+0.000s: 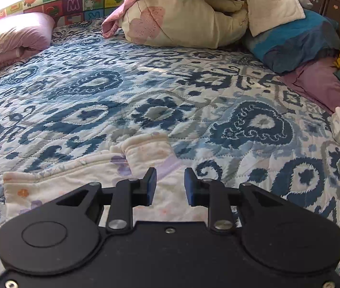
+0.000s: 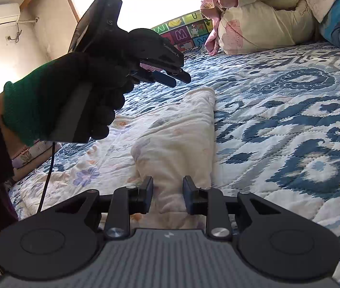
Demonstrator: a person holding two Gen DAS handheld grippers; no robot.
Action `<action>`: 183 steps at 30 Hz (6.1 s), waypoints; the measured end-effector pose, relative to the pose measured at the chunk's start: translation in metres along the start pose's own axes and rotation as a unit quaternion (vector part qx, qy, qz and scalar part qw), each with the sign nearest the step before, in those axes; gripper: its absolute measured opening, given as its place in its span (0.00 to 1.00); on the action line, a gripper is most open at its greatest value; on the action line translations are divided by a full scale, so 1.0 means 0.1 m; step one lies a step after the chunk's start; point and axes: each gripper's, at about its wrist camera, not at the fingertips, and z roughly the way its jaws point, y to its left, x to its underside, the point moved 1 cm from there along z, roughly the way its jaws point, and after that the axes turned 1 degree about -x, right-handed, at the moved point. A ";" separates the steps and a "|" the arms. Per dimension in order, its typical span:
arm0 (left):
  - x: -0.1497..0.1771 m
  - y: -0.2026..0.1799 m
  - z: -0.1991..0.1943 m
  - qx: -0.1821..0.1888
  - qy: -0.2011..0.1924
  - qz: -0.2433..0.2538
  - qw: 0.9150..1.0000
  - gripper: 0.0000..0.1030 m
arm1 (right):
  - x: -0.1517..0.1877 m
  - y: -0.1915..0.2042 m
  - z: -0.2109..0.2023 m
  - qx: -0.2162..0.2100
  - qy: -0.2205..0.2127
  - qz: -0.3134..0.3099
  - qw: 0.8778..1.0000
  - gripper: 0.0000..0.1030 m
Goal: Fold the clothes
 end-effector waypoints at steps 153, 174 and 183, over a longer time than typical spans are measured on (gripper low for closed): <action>1.02 1.72 -0.66 -0.009 -0.128 -0.207 0.970 0.23 | -0.56 -1.12 0.12 -0.141 -0.069 0.215 0.964 0.11; 0.41 1.39 -0.01 0.041 -0.078 -0.023 0.996 0.27 | -0.44 -1.32 0.23 -0.130 -0.026 0.228 0.965 0.11; 0.40 1.11 0.03 -0.053 -0.069 0.046 0.995 0.12 | -0.42 -1.26 0.25 -0.122 -0.019 0.220 0.968 0.12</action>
